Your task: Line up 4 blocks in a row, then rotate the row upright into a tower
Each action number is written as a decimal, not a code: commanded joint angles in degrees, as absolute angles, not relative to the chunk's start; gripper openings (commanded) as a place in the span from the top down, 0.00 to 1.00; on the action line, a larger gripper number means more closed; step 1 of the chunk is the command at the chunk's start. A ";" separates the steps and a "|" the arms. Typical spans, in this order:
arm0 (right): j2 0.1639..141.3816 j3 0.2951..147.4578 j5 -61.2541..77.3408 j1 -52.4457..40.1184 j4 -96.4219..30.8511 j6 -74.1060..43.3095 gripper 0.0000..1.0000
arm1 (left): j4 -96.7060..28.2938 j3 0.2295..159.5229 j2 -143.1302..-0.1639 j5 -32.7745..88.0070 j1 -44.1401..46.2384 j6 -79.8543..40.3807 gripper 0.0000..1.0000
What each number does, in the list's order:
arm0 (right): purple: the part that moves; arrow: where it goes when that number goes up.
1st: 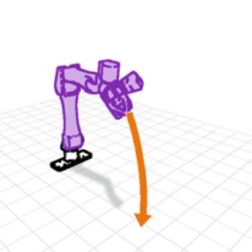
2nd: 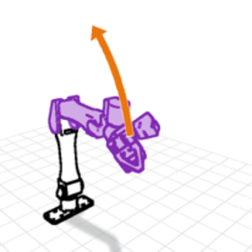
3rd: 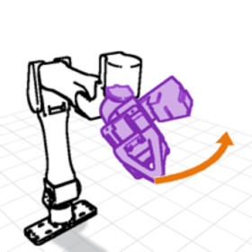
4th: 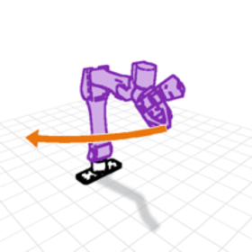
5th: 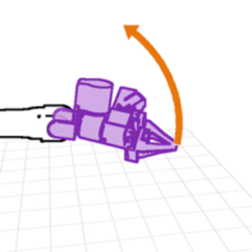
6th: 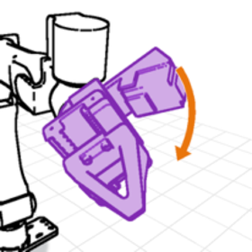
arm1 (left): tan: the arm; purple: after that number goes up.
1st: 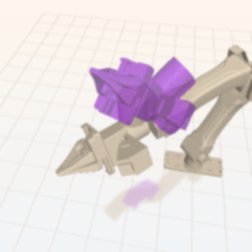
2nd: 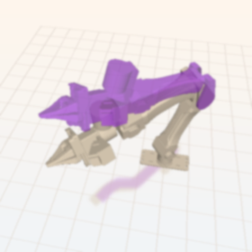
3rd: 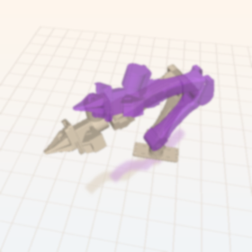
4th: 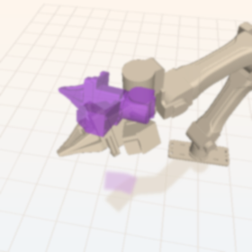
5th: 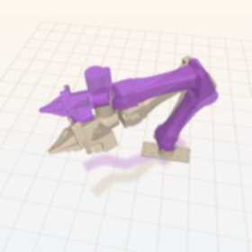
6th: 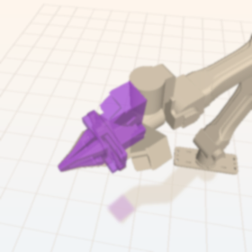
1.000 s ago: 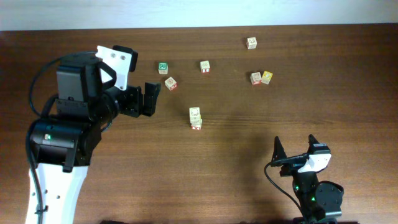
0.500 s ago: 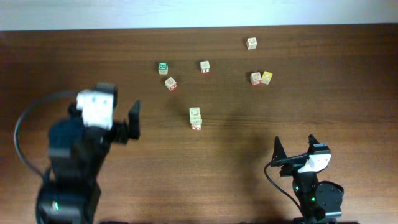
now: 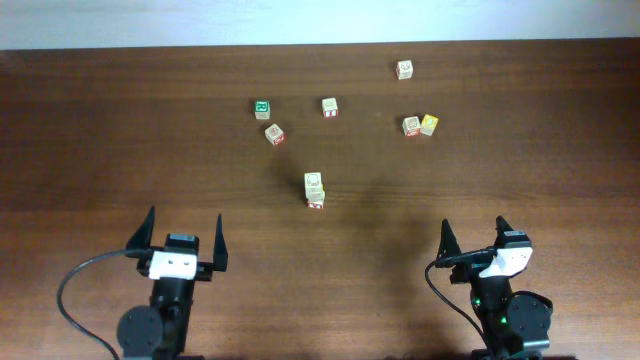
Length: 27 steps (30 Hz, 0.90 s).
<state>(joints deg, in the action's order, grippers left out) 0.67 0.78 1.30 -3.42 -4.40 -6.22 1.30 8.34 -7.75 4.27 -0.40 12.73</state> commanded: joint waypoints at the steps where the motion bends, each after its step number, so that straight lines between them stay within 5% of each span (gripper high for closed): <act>1: 0.21 0.32 0.60 -3.75 -4.54 -6.68 0.02 | 2.52 4.05 -1.76 4.89 -0.67 19.44 0.01; 27: 0.19 0.32 0.58 -3.75 -4.54 -6.68 0.02 | -4.16 0.47 -0.30 4.71 -0.82 21.96 0.01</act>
